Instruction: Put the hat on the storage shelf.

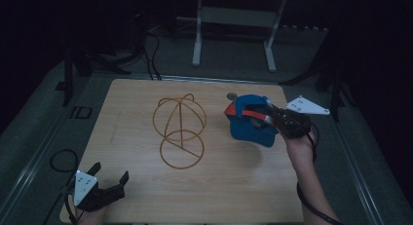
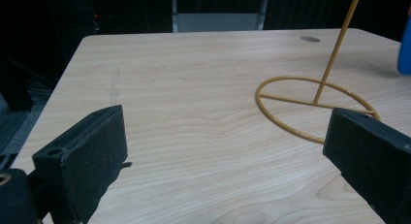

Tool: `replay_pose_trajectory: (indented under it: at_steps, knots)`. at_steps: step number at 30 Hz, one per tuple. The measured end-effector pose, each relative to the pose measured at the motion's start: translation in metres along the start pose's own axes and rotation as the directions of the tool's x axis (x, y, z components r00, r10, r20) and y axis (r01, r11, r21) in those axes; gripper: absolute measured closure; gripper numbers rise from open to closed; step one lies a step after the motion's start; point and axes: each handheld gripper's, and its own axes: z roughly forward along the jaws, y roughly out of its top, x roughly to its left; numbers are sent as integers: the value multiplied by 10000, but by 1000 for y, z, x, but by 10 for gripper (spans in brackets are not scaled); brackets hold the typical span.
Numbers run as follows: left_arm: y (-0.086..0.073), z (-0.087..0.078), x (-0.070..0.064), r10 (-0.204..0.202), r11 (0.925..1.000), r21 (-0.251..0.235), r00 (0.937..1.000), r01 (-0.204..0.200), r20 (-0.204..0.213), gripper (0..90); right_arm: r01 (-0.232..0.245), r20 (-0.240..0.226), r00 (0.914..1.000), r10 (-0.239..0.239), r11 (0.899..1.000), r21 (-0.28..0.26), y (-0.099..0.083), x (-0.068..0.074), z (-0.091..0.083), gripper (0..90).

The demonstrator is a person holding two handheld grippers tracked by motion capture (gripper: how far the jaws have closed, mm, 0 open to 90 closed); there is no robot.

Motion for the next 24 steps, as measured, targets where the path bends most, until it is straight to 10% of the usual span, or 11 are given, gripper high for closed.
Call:
replay_pose_trajectory:
  at_steps: [24]
  knots:
    - [102,-29,-31,737,9965,-521,9836,-660,1647,47,-93,-469,9989,54,9965,-829,22,-5,-42,869]
